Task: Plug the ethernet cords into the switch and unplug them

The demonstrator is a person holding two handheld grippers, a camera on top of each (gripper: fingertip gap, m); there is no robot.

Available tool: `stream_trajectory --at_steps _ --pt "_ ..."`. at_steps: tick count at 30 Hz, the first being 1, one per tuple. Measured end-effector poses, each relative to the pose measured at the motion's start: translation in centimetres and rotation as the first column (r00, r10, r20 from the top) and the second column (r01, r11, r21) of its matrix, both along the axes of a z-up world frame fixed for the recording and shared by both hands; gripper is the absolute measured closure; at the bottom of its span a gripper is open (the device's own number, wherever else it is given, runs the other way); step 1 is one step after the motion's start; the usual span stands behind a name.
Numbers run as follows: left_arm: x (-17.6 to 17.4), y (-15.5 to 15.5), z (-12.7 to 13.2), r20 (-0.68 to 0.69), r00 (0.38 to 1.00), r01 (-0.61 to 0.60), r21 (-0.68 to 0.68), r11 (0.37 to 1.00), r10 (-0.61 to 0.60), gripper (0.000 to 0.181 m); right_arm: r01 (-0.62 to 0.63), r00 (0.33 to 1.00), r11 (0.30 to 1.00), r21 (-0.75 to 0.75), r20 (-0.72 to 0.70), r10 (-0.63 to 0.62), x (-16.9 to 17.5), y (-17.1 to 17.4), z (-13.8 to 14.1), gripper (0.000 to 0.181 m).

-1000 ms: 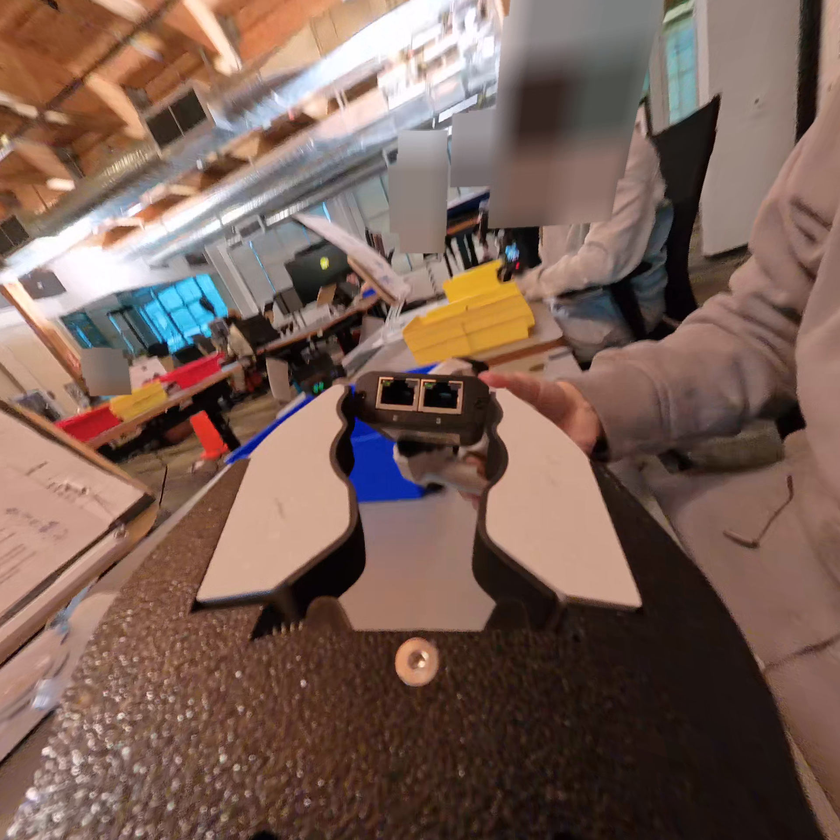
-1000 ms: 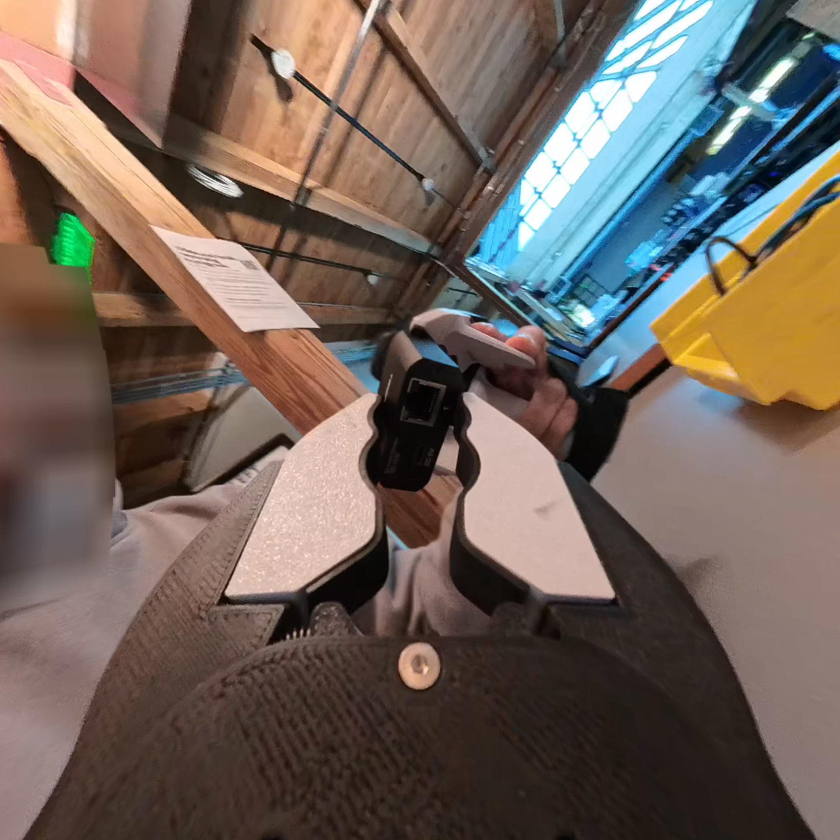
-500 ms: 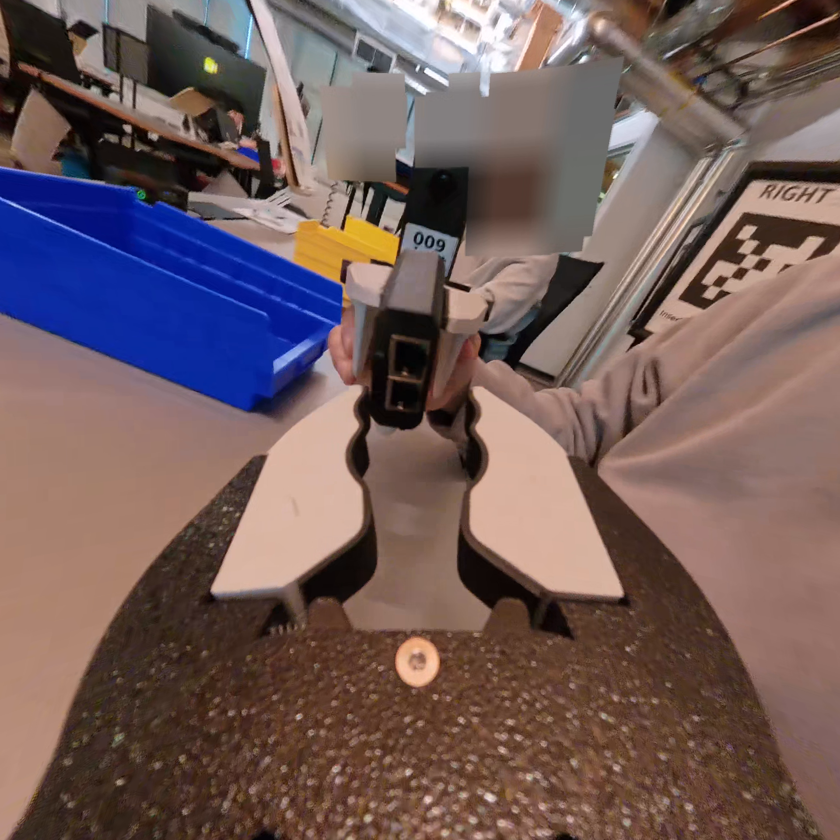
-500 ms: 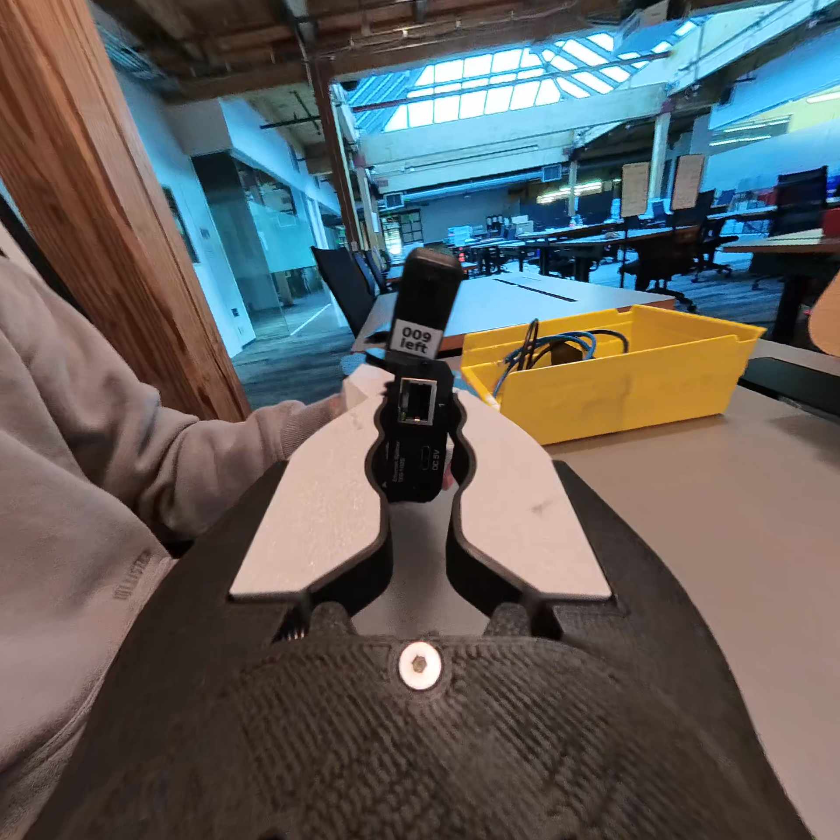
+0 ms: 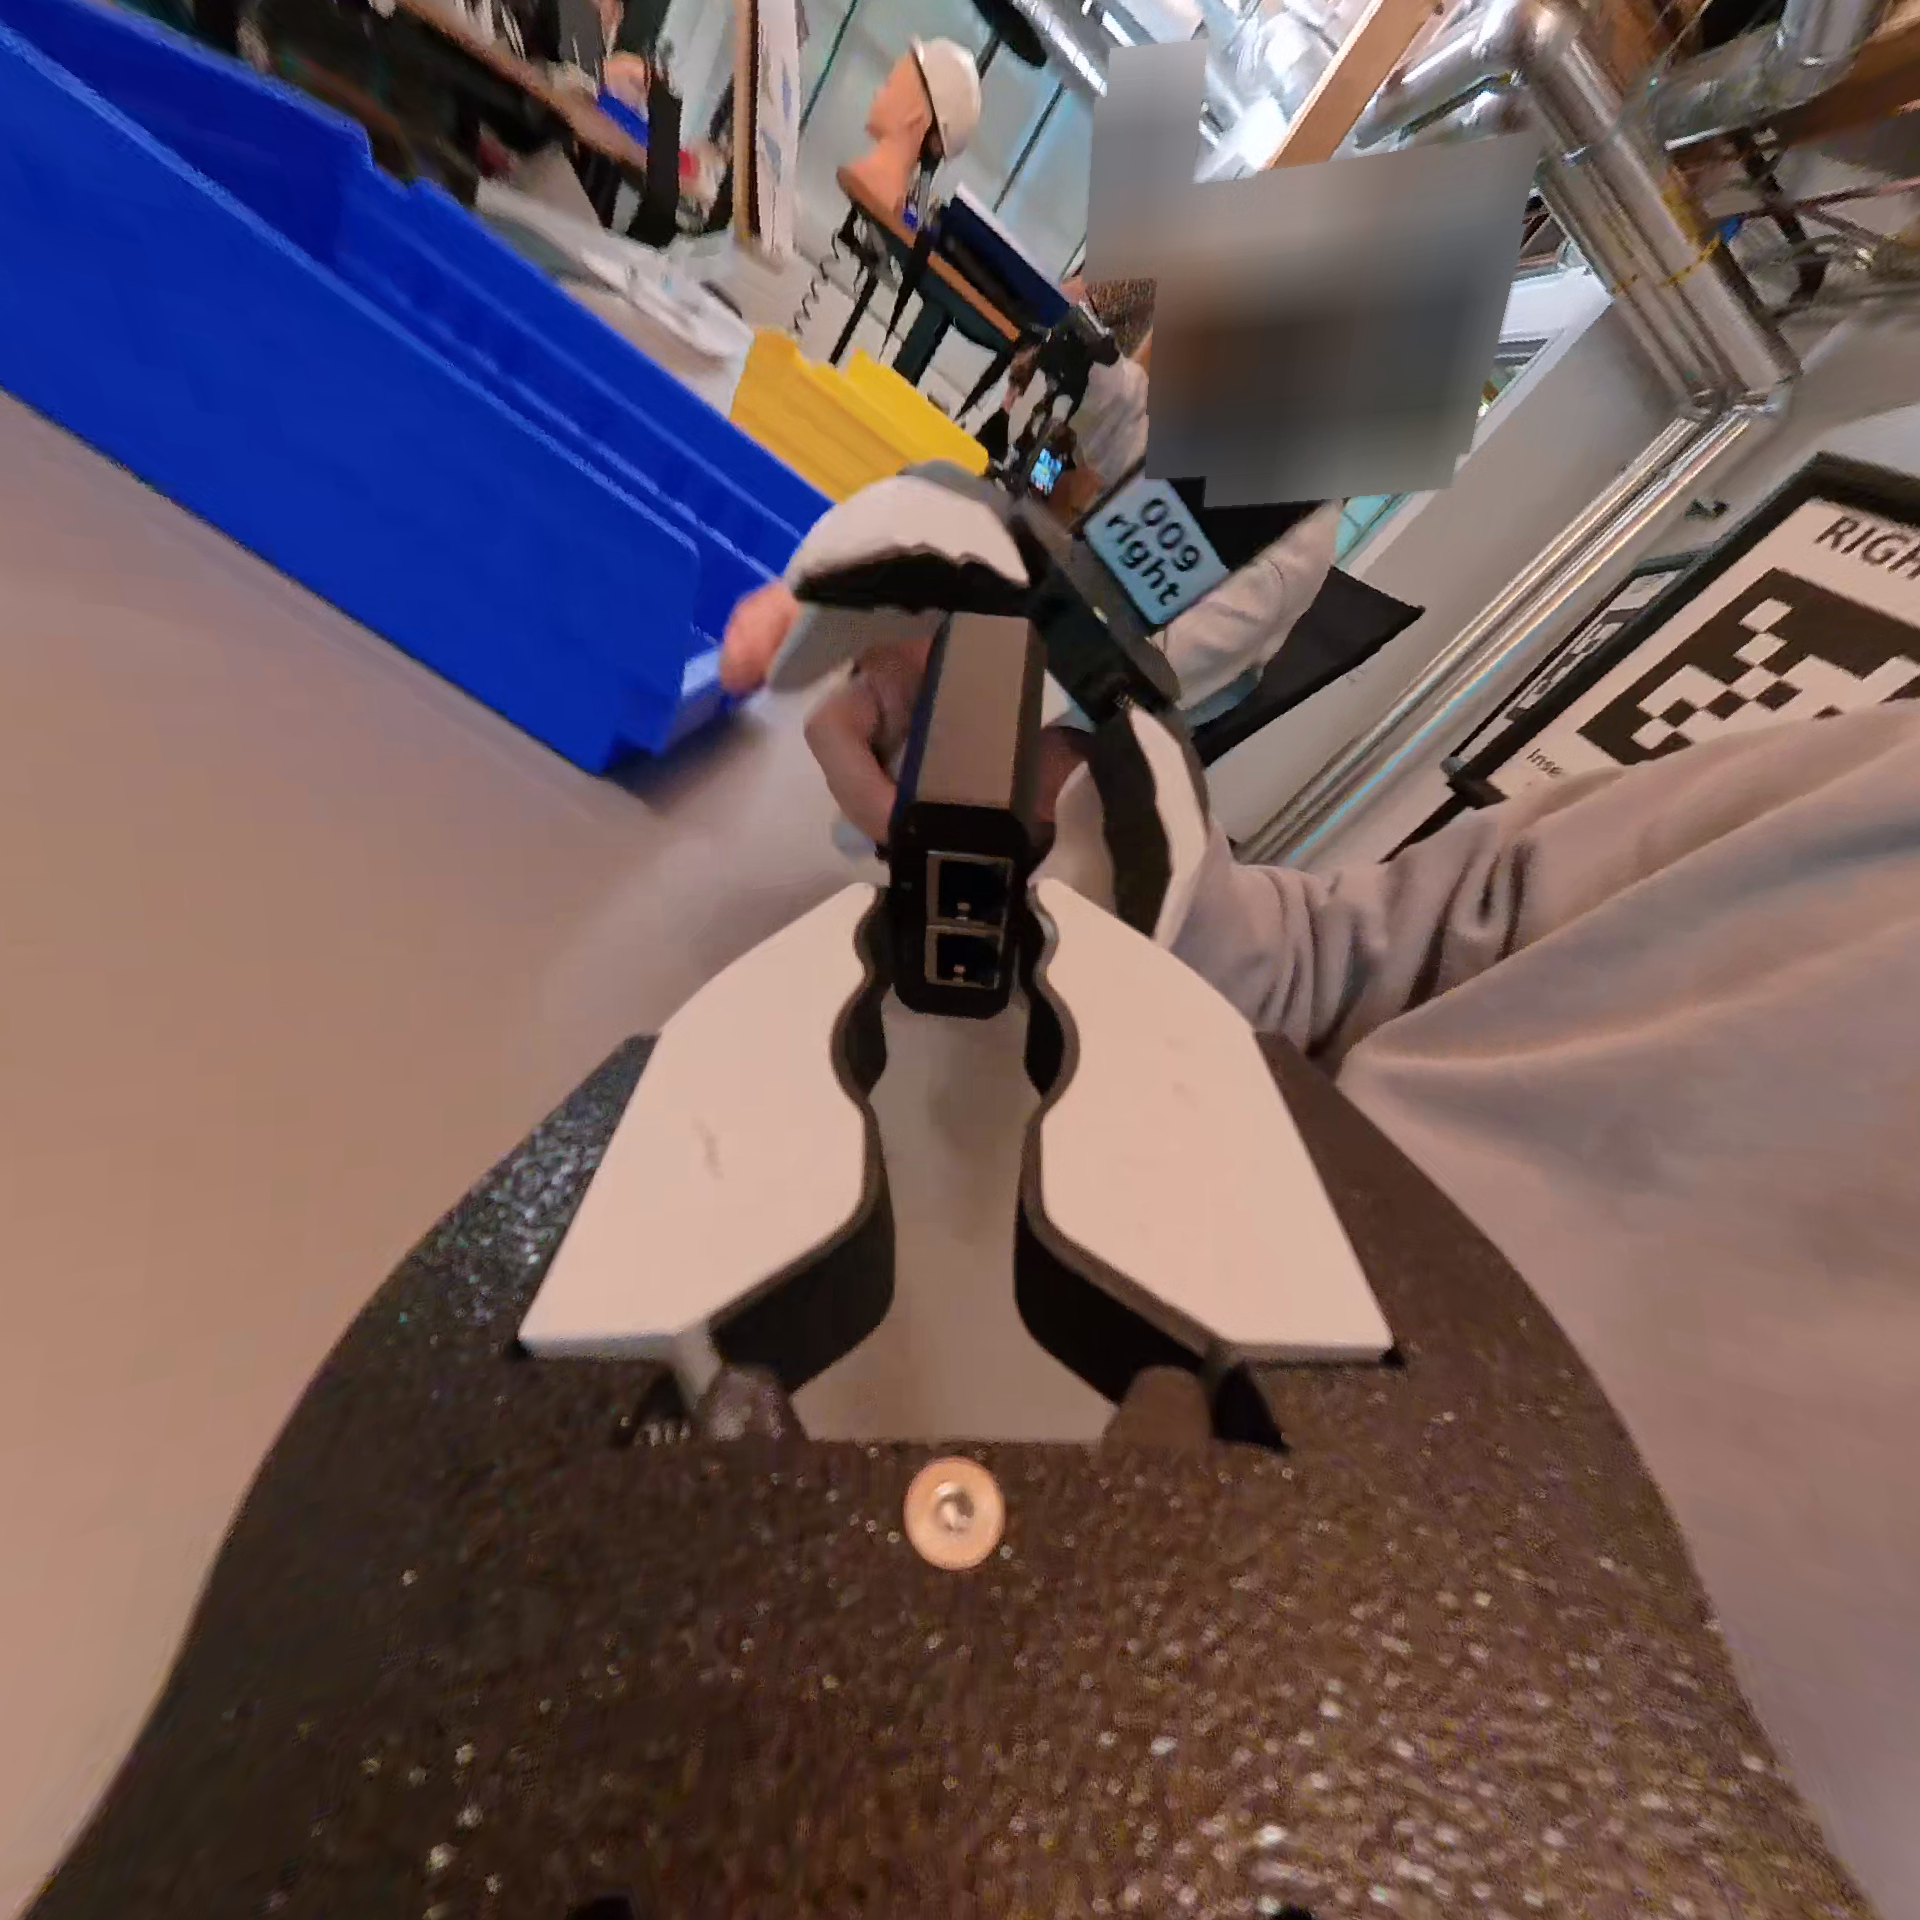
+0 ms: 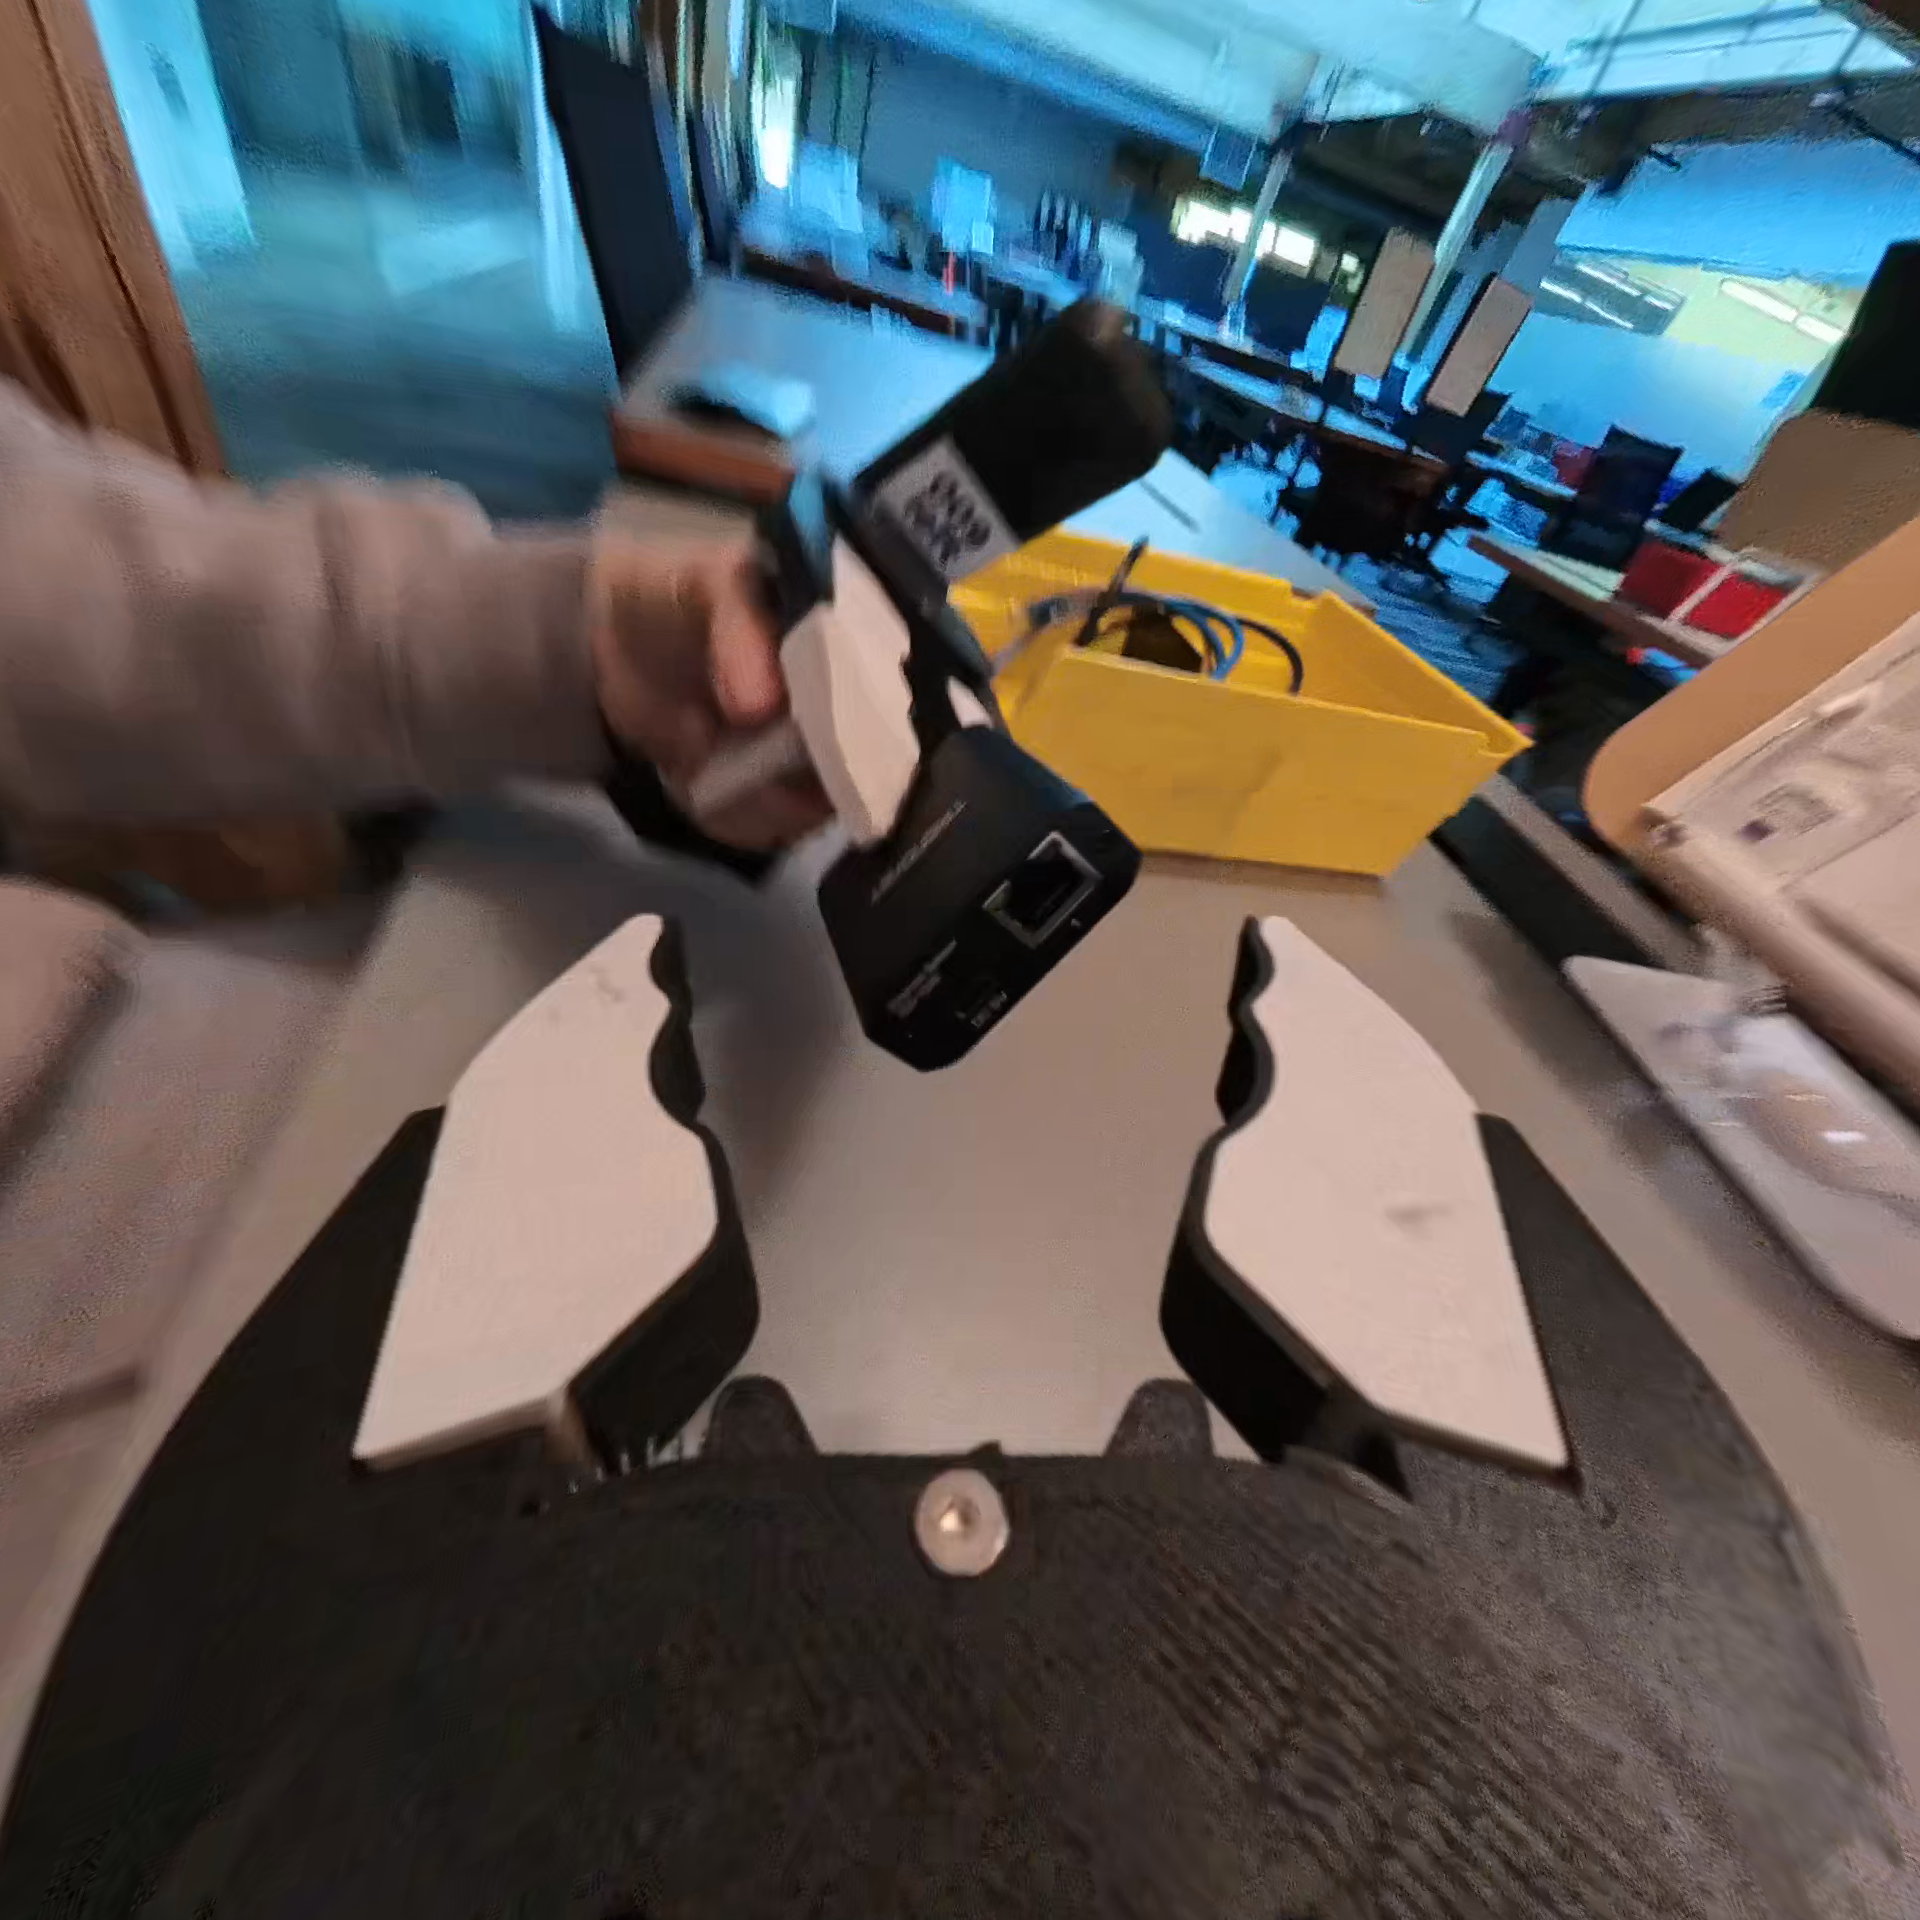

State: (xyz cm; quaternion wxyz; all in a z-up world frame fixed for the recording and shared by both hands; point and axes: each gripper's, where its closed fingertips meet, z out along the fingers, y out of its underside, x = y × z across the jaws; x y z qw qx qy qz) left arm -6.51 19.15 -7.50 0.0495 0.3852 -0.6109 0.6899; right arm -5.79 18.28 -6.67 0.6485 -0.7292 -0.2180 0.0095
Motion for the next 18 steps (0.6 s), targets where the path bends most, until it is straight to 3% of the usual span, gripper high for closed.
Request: stream_trajectory --at_steps 3,7,11,18 --pt "-0.4 0.0 -0.7 -0.121 0.992 0.042 -0.031 0.999 -0.045 0.159 0.046 0.969 0.996 -0.074 0.246 -0.027 0.2 0.3 -2.4 0.065" --pt "-1.4 -1.2 -1.2 -0.218 0.967 0.124 -0.052 0.991 -0.133 0.159 0.082 0.918 0.993 -0.086 0.393 -0.042 0.3 1.0 -3.9 0.066" --pt "-1.6 -2.1 -2.4 -0.294 0.944 0.15 -0.035 0.988 -0.154 0.159 0.005 0.919 0.996 -0.085 0.393 0.029 -1.4 1.0 -4.5 0.078" --pt "-2.2 -2.9 -2.7 -0.333 0.913 0.211 -0.109 0.971 -0.236 0.159 -0.12 0.959 0.993 -0.017 0.258 0.12 -3.3 0.8 -3.8 0.098"
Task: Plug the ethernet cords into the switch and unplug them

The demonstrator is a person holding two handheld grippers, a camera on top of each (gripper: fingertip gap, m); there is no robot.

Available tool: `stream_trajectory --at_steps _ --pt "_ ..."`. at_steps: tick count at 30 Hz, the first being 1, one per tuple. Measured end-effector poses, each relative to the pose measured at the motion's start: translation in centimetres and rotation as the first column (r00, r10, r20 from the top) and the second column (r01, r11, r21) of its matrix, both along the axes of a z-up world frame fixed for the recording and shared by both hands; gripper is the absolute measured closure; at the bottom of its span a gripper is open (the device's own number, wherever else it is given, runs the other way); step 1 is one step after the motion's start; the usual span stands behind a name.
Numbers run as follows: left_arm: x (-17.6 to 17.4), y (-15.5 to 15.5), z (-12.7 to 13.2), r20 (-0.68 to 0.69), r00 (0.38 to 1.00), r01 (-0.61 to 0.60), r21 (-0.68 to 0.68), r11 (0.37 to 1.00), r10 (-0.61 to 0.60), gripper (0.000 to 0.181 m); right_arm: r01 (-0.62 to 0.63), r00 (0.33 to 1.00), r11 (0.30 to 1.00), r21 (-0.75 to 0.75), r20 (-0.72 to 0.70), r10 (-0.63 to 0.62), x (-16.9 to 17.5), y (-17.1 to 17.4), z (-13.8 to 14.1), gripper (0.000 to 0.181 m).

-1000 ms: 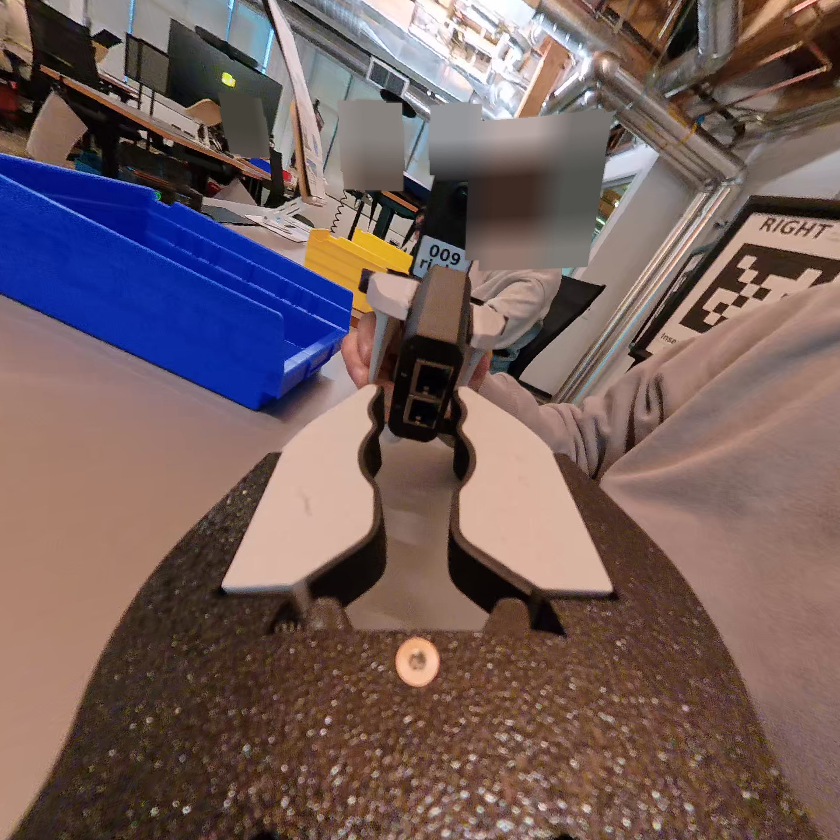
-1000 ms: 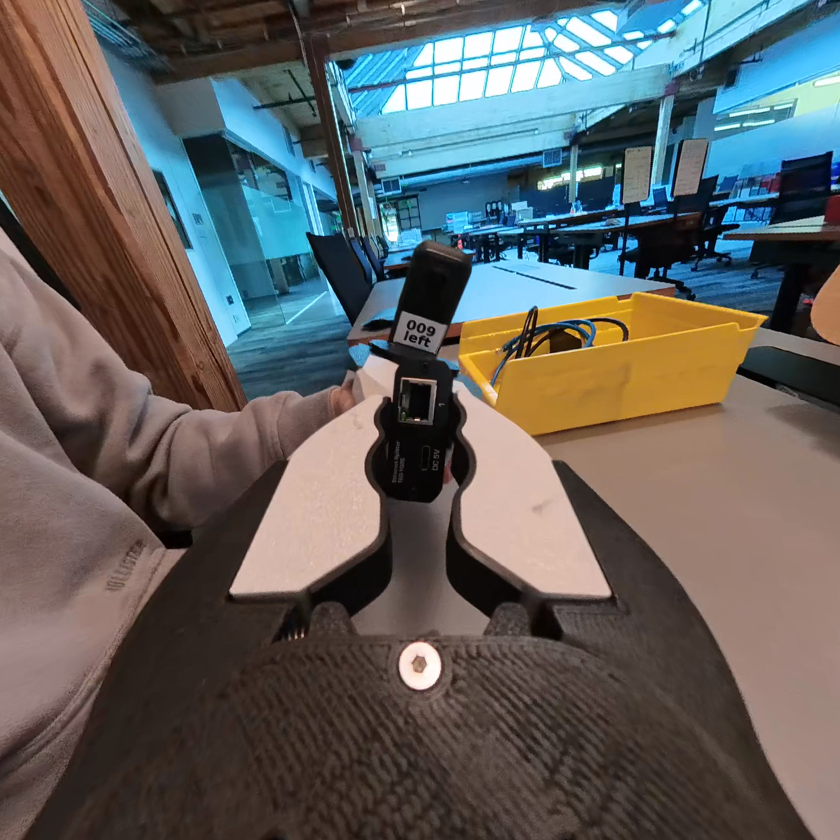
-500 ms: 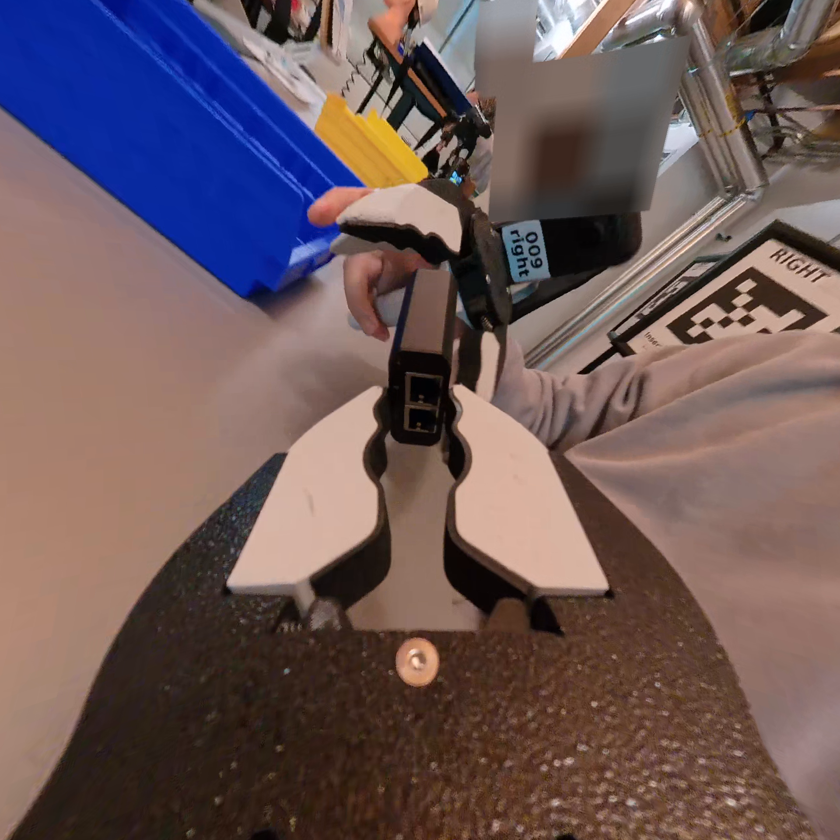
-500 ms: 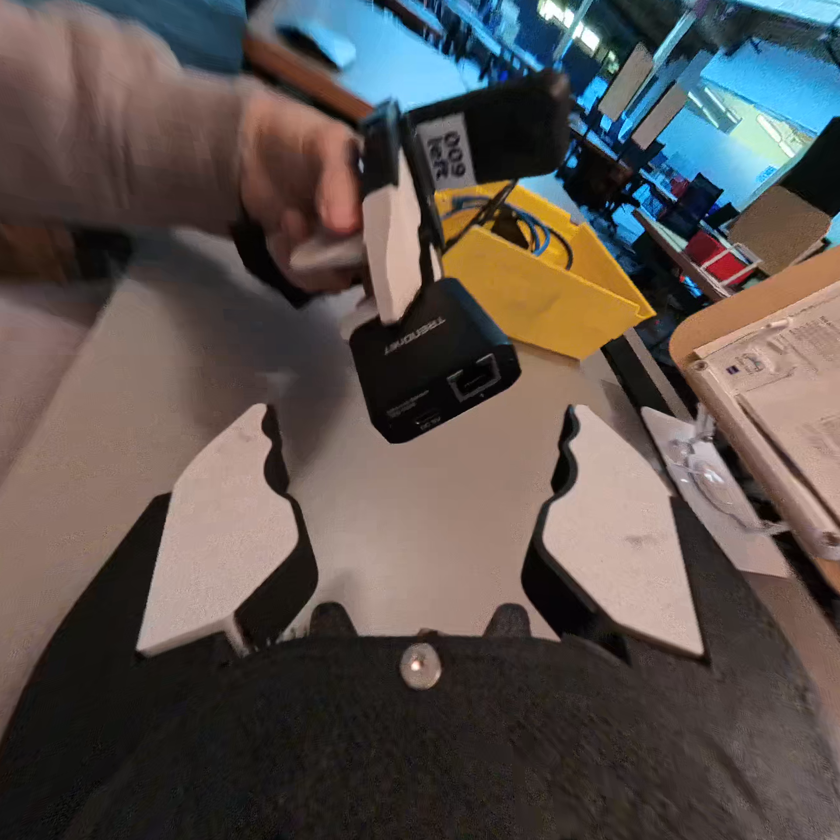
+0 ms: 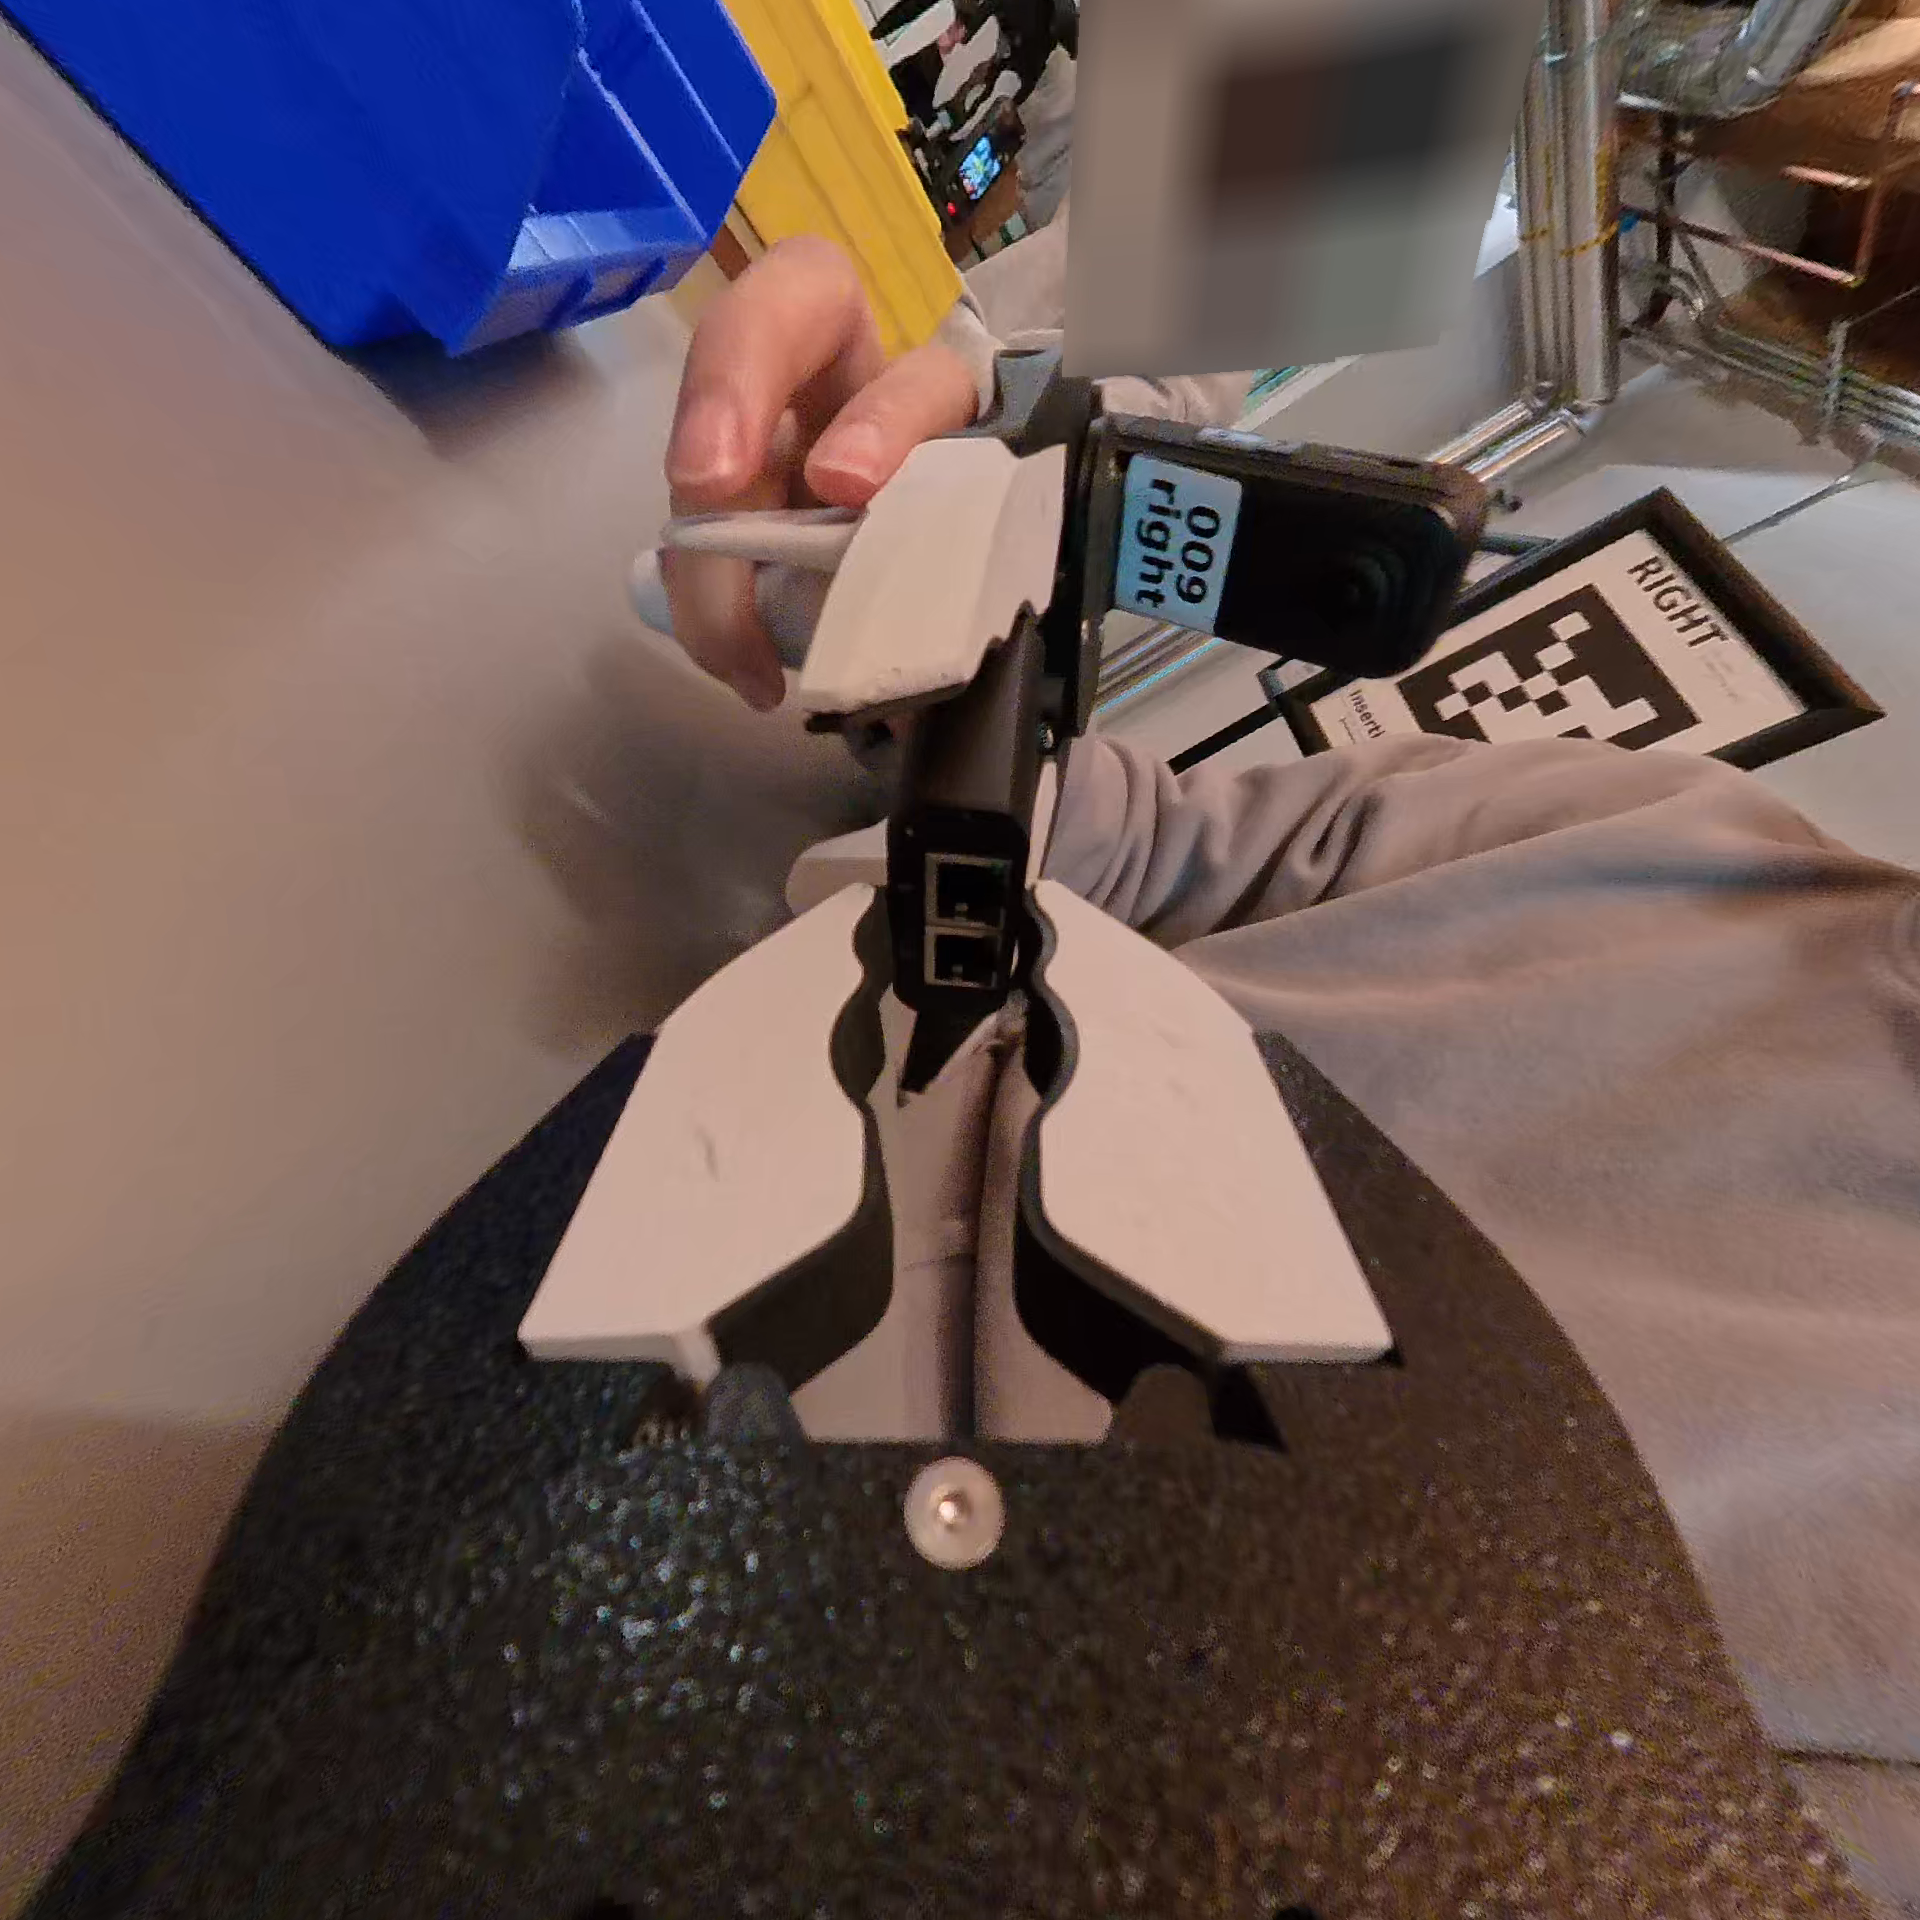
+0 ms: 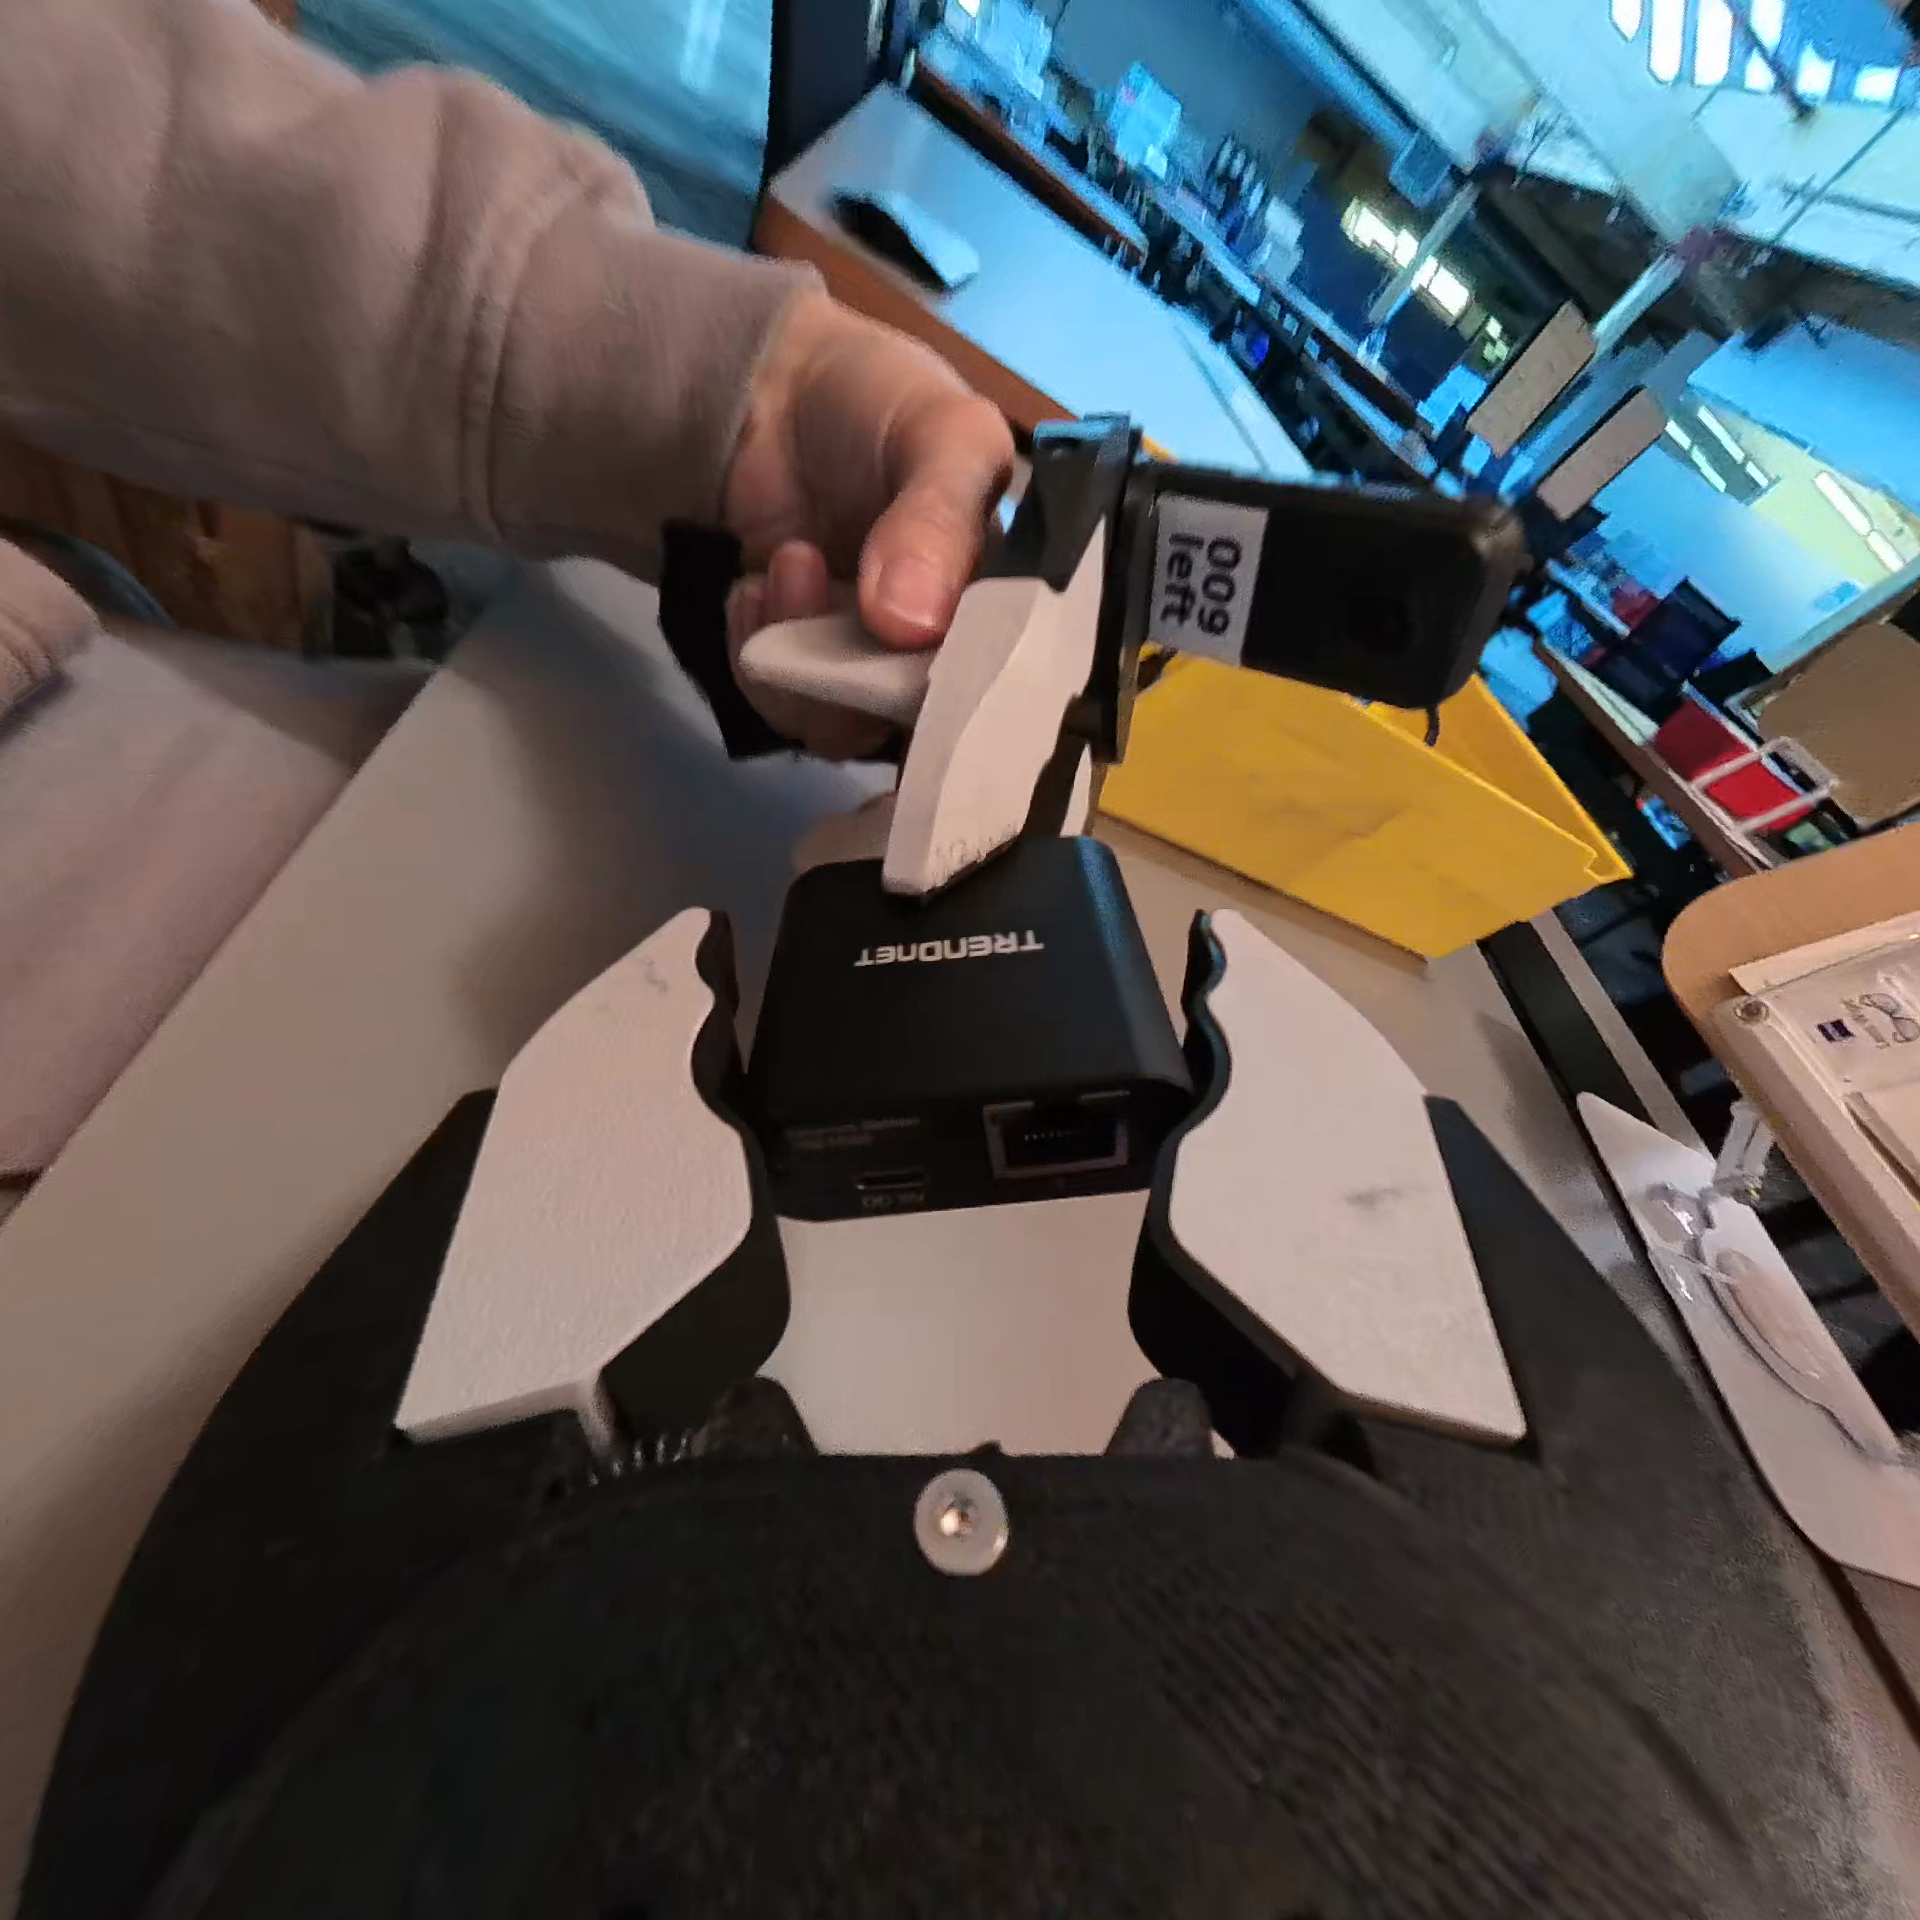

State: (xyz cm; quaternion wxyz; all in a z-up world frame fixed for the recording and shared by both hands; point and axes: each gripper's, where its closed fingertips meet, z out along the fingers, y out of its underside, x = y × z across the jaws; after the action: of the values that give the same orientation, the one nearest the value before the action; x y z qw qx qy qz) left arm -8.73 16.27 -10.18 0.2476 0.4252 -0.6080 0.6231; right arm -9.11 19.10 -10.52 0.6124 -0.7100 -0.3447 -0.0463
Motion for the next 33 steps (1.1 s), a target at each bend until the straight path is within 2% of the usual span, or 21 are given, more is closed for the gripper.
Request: stream_trajectory --at_steps 2,7,9,12,15,19,24,26,31,32,33 --pt "-0.1 -0.1 0.3 -0.008 1.0 0.013 -0.031 0.999 -0.014 0.159 -0.027 0.998 0.999 0.032 -0.05 0.029 -0.4 -0.1 0.6 0.099" --pt "-0.1 0.3 0.2 -0.019 1.0 0.007 -0.034 0.999 -0.007 0.159 -0.021 0.997 0.998 0.06 -0.074 0.026 -0.4 0.4 0.7 0.099" --pt "0.6 0.7 0.4 -0.011 0.999 -0.051 -0.038 0.998 0.05 0.159 0.034 0.992 0.998 0.052 -0.122 -0.027 0.5 0.9 0.7 0.1" --pt "1.7 1.5 0.7 0.008 0.99 -0.143 -0.036 0.989 0.144 0.156 0.108 0.948 0.992 0.068 -0.307 -0.082 1.4 1.5 1.3 0.1" --pt "3.1 2.5 0.0 0.045 0.965 -0.26 0.047 0.964 0.258 0.153 0.14 0.907 0.989 0.055 -0.407 -0.106 2.0 2.1 1.0 0.101" --pt "3.0 2.3 -0.9 0.027 0.968 -0.253 0.096 0.963 0.251 0.15 0.14 0.891 0.988 0.07 -0.445 -0.095 2.2 2.1 1.2 0.102" --pt "3.0 2.2 0.6 -0.019 0.973 -0.232 -0.109 0.967 0.232 0.151 0.122 0.853 0.978 0.169 -0.521 -0.016 2.4 1.3 2.8 0.103" --pt "2.9 1.8 0.5 -0.034 0.979 -0.204 -0.142 0.969 0.202 0.148 0.11 0.861 0.975 0.191 -0.508 0.003 2.2 1.2 3.1 0.103" --pt "2.7 0.6 -0.5 -0.079 0.987 -0.155 -0.167 0.974 0.143 0.118 0.075 0.88 0.966 0.247 -0.471 0.052 1.2 0.9 4.6 0.103" --pt "2.7 0.5 0.0 -0.071 0.989 -0.141 -0.21 0.967 0.129 0.119 0.079 0.888 0.967 0.242 -0.457 0.042 1.2 0.9 4.5 0.103" --pt "2.3 0.3 1.1 -0.058 0.993 -0.111 -0.286 0.952 0.098 0.13 0.069 0.89 0.969 0.239 -0.453 0.048 1.1 0.9 4.4 0.103"
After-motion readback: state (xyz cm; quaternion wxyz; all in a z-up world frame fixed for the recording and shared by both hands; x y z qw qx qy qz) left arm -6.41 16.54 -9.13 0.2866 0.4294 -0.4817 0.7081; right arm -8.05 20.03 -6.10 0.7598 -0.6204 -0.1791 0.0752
